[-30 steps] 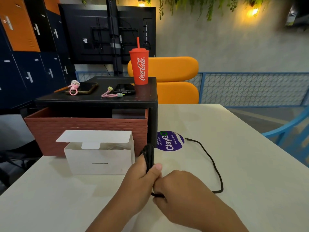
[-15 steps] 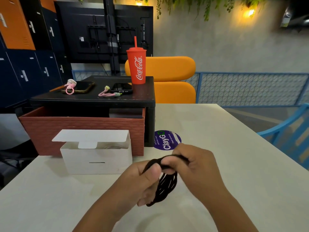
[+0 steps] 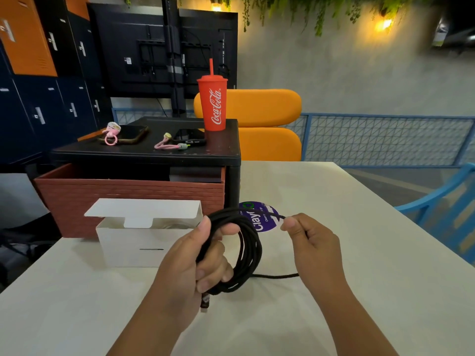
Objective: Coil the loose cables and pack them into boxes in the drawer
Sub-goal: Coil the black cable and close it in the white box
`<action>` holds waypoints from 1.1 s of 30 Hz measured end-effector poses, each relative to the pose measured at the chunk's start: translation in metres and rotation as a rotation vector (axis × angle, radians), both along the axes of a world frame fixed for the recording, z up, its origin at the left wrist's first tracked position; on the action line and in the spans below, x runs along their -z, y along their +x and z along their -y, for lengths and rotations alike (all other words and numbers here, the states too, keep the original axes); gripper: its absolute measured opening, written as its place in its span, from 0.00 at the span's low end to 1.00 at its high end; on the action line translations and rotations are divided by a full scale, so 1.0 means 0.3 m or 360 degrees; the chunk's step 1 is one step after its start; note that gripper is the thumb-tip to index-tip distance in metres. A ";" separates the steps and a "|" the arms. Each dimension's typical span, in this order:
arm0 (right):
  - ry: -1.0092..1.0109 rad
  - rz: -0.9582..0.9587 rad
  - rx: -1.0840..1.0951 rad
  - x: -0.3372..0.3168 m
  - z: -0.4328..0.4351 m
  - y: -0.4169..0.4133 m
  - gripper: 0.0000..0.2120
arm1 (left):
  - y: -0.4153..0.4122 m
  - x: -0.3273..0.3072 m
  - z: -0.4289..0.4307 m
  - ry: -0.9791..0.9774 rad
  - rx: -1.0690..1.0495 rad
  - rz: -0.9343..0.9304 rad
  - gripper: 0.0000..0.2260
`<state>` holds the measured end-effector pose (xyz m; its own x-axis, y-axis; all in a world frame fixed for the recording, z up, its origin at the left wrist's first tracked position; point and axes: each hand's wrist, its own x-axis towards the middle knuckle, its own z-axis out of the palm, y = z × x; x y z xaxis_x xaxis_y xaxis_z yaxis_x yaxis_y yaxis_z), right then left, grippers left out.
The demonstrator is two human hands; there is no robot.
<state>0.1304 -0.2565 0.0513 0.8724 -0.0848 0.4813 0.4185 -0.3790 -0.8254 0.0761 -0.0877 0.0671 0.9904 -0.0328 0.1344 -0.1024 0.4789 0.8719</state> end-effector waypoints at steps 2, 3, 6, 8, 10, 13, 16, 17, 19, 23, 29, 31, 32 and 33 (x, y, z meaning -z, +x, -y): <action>-0.0048 -0.0118 -0.0010 0.007 0.002 0.010 0.12 | 0.000 -0.005 0.000 -0.0086 -0.0041 0.0004 0.16; -0.0092 -0.0203 -0.0031 0.010 0.003 0.016 0.12 | 0.002 -0.008 0.000 -0.0134 -0.0068 0.0008 0.18; -0.0381 -0.0454 -0.0154 0.024 0.001 0.026 0.14 | 0.008 -0.013 -0.007 -0.0226 -0.0181 0.0024 0.20; -0.0599 -0.0579 -0.0264 0.033 -0.007 0.020 0.16 | 0.012 -0.013 -0.015 -0.0228 -0.0263 0.0027 0.20; -0.0704 -0.0630 -0.0354 0.034 -0.017 0.011 0.16 | 0.017 -0.010 -0.022 -0.0213 -0.0346 0.0038 0.20; -0.0827 -0.0586 -0.0460 0.025 -0.033 -0.007 0.16 | 0.024 -0.004 -0.020 -0.0141 -0.0462 0.0042 0.20; -0.0962 -0.0572 -0.0599 0.023 -0.059 -0.032 0.17 | 0.029 0.006 -0.013 0.0070 -0.0534 0.0105 0.22; -0.1001 -0.0563 -0.0644 0.025 -0.067 -0.039 0.17 | 0.029 0.009 -0.008 0.0165 -0.0545 0.0122 0.21; -0.1087 -0.0531 -0.0701 0.018 -0.077 -0.053 0.18 | 0.029 0.025 0.000 0.0383 -0.0539 0.0149 0.17; -0.1308 -0.0428 -0.0739 -0.018 -0.064 -0.080 0.16 | 0.031 0.067 0.017 0.0780 -0.0465 0.0360 0.10; -0.1735 -0.0209 -0.0730 -0.047 -0.115 -0.119 0.11 | 0.053 0.090 0.023 0.1094 -0.0470 0.0262 0.07; -0.1812 -0.0015 -0.0650 -0.051 -0.141 -0.127 0.11 | 0.061 0.097 0.013 0.1092 -0.0430 0.0166 0.06; -0.1782 0.0156 -0.0594 -0.057 -0.147 -0.129 0.10 | 0.060 0.094 0.011 0.1037 -0.0380 0.0138 0.06; -0.1810 0.0319 -0.0497 -0.055 -0.145 -0.126 0.08 | 0.060 0.094 0.012 0.0953 -0.0303 0.0094 0.05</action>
